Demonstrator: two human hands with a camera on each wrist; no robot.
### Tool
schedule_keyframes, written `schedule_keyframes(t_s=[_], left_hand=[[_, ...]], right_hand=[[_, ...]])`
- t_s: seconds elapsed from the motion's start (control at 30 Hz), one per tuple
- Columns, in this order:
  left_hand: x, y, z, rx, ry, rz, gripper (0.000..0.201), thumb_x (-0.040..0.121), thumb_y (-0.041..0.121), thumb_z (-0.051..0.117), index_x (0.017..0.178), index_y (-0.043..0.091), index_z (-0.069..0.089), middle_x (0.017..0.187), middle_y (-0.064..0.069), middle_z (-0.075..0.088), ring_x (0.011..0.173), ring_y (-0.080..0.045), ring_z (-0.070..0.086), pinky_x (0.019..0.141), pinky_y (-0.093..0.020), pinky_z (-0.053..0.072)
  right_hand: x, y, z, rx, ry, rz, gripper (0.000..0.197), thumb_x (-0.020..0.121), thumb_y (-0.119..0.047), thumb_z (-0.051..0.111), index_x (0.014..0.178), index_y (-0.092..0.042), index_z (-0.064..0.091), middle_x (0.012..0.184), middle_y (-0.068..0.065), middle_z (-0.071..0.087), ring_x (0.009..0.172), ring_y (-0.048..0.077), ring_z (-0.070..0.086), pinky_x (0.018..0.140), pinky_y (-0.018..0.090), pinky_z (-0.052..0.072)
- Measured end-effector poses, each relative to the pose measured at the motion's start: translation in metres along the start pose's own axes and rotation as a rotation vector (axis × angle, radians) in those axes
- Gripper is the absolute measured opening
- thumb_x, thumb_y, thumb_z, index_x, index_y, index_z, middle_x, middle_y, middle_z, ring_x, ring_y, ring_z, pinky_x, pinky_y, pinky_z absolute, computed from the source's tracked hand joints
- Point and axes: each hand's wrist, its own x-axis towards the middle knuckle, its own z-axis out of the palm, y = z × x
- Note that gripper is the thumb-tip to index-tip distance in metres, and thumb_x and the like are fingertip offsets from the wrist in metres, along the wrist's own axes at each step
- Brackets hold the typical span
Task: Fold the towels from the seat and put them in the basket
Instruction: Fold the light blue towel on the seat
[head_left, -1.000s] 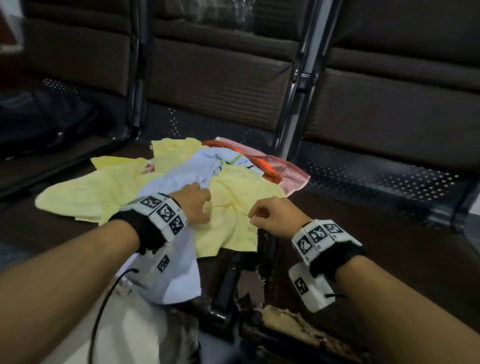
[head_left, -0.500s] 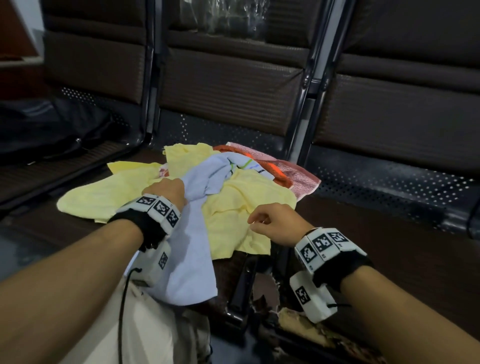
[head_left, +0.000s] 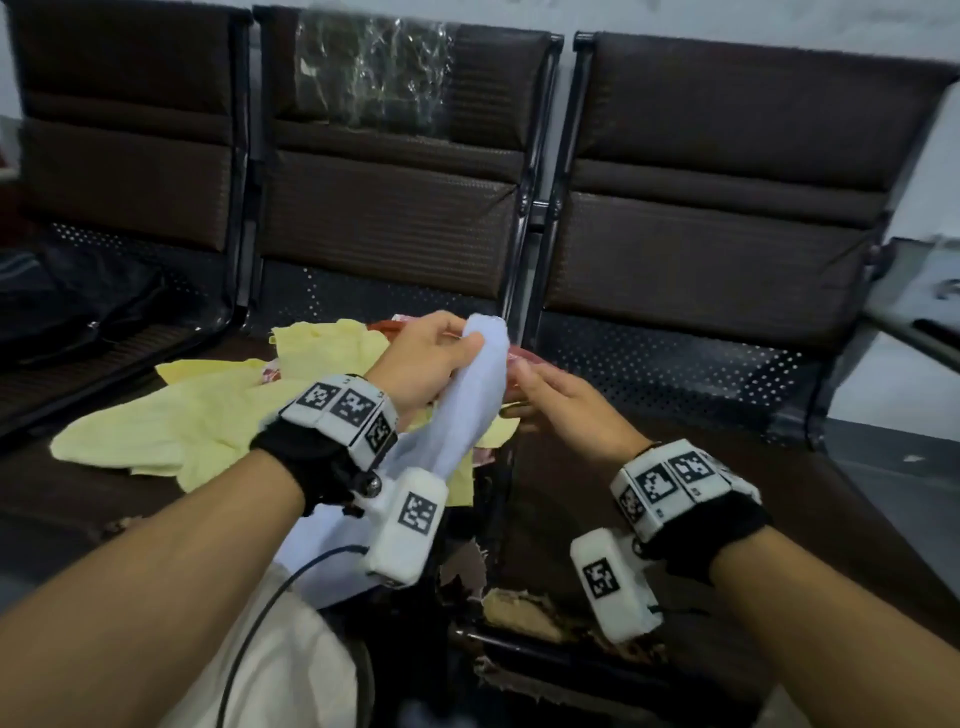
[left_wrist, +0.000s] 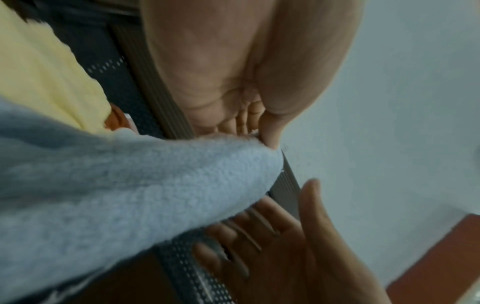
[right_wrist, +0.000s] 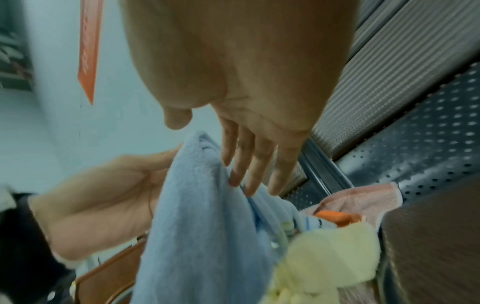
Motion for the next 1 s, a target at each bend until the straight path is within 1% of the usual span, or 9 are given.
schedule_keyframes(t_s=[0.07,0.2,0.4,0.53,0.63,0.7,0.77,0.87,1.0], left_hand=[[-0.002,0.013,0.024,-0.065,-0.039,0.038,0.012,0.092,0.018,0.057,0.1,0.009,0.058,0.097,-0.013,0.063,0.092,-0.026,0.059,0.085,-0.045,0.048],[-0.003,0.038,0.064,-0.289,-0.107,0.104,0.016,0.092,0.01,0.055,0.106,0.003,0.054,0.095,-0.014,0.063,0.091,-0.023,0.061,0.084,-0.037,0.051],[0.012,0.035,0.086,-0.237,-0.197,0.15,0.01,0.09,0.009,0.059,0.098,0.003,0.062,0.082,-0.001,0.067,0.073,-0.008,0.065,0.065,-0.024,0.055],[0.024,-0.009,0.086,0.23,-0.221,0.183,0.007,0.089,0.013,0.06,0.089,0.009,0.066,0.085,0.0,0.066,0.08,-0.012,0.062,0.078,-0.033,0.05],[0.034,-0.026,0.086,0.392,-0.365,0.23,0.039,0.086,0.008,0.064,0.123,0.015,0.055,0.121,0.006,0.057,0.112,-0.005,0.054,0.094,-0.021,0.043],[0.036,-0.029,0.091,0.352,-0.499,0.249,0.051,0.086,0.003,0.063,0.134,0.012,0.048,0.128,0.007,0.055,0.115,0.002,0.051,0.096,-0.014,0.041],[0.037,-0.031,0.097,0.373,-0.55,0.307,0.036,0.085,0.001,0.063,0.12,0.007,0.061,0.108,0.004,0.066,0.095,0.006,0.059,0.084,-0.013,0.046],[0.035,-0.032,0.104,0.486,-0.494,0.381,0.017,0.082,0.011,0.07,0.099,0.009,0.07,0.087,-0.002,0.07,0.078,-0.007,0.061,0.072,-0.026,0.05],[0.034,-0.03,0.107,0.569,-0.409,0.471,0.018,0.071,0.012,0.077,0.082,0.017,0.064,0.07,0.008,0.062,0.062,0.002,0.053,0.056,-0.013,0.041]], right_hand=[[-0.008,-0.008,-0.02,0.025,0.103,-0.083,0.031,0.093,-0.033,0.054,0.112,-0.01,0.062,0.103,0.003,0.067,0.094,0.015,0.065,0.082,0.032,0.053],[-0.017,-0.027,-0.063,-0.031,0.284,-0.288,0.011,0.088,-0.009,0.064,0.099,-0.005,0.064,0.087,0.004,0.068,0.074,0.001,0.063,0.062,0.015,0.048],[-0.027,-0.013,-0.103,-0.09,0.319,-0.405,0.022,0.086,0.007,0.059,0.1,-0.008,0.067,0.09,0.006,0.068,0.084,0.01,0.062,0.08,0.022,0.048],[-0.034,0.026,-0.105,-0.284,0.161,-0.255,0.021,0.086,0.006,0.058,0.099,-0.004,0.071,0.097,0.006,0.072,0.092,0.011,0.063,0.088,0.028,0.05],[-0.037,0.038,-0.107,-0.354,-0.031,-0.215,0.027,0.088,0.005,0.056,0.107,-0.007,0.07,0.102,0.001,0.071,0.097,0.008,0.063,0.089,0.019,0.049],[-0.039,0.04,-0.11,-0.303,-0.07,-0.207,0.028,0.089,0.004,0.056,0.106,-0.014,0.07,0.102,-0.001,0.071,0.096,0.005,0.064,0.088,0.018,0.048],[-0.039,0.043,-0.115,-0.219,-0.038,-0.147,0.027,0.088,0.001,0.057,0.097,-0.019,0.072,0.097,0.0,0.072,0.094,0.008,0.065,0.088,0.025,0.051],[-0.041,0.045,-0.115,-0.18,-0.021,-0.079,0.011,0.087,-0.011,0.064,0.09,-0.017,0.073,0.088,-0.001,0.072,0.083,0.006,0.064,0.079,0.022,0.052],[-0.042,0.042,-0.113,-0.274,0.014,-0.122,0.009,0.079,-0.008,0.074,0.085,-0.009,0.068,0.079,-0.001,0.067,0.07,0.002,0.06,0.067,0.014,0.048]])
